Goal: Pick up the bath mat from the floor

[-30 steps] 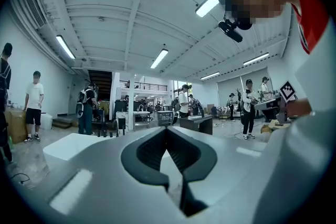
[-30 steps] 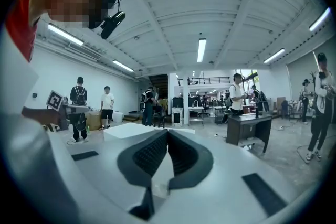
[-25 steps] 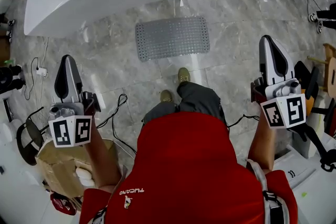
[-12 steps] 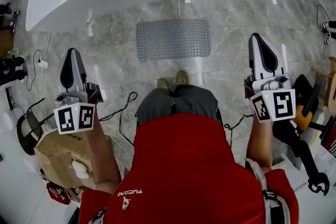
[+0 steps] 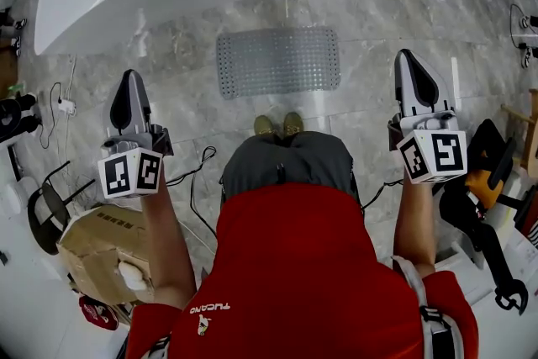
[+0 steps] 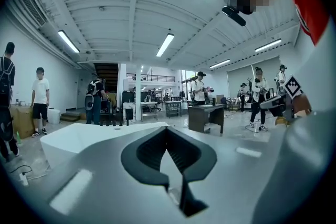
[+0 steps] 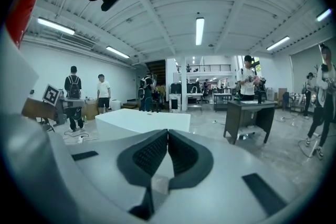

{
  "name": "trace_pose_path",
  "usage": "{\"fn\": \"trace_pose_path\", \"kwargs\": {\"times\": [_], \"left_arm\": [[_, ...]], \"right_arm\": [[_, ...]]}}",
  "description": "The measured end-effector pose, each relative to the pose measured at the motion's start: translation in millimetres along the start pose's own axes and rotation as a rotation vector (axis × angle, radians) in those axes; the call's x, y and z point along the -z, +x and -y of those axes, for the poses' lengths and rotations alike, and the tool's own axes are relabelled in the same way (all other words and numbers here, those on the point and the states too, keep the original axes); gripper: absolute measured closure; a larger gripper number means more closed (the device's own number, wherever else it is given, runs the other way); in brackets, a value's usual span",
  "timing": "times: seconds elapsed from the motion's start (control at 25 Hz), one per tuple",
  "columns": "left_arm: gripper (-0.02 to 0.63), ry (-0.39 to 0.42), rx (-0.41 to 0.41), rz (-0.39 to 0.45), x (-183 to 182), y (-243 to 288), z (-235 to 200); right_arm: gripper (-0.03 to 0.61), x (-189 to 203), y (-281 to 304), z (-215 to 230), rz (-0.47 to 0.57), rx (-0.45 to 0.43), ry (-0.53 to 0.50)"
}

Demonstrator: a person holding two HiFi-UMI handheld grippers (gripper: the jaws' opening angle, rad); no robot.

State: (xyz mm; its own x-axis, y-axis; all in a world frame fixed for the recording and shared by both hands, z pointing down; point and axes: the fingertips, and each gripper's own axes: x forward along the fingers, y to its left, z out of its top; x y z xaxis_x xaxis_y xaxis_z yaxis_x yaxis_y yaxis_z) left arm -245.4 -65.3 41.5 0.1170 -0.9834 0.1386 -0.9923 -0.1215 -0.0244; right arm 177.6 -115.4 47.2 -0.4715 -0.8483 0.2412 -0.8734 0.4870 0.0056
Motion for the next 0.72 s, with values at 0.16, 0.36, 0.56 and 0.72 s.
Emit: {"fn": "trace_pose_path", "kwargs": {"times": [0.16, 0.36, 0.56, 0.72], "left_arm": [[0.609, -0.013, 0.021, -0.021, 34.8, 12.7, -8.2], [0.609, -0.045, 0.024, -0.061, 85.4, 30.9, -16.7], [0.609, -0.06, 0.018, -0.098, 134.0, 49.5, -24.6], [0.607, -0.073, 0.018, -0.129, 173.0, 62.6, -31.7]], "right_arm": [[0.577, 30.4, 15.8, -3.1, -0.035, 0.013, 0.004], [0.575, 77.2, 36.6, 0.5, -0.079, 0.033, 0.03], [0.575, 124.2, 59.9, 4.0, -0.123, 0.043, 0.044], [0.575, 158.9, 74.8, 8.2, -0.147, 0.058, 0.064]]}}
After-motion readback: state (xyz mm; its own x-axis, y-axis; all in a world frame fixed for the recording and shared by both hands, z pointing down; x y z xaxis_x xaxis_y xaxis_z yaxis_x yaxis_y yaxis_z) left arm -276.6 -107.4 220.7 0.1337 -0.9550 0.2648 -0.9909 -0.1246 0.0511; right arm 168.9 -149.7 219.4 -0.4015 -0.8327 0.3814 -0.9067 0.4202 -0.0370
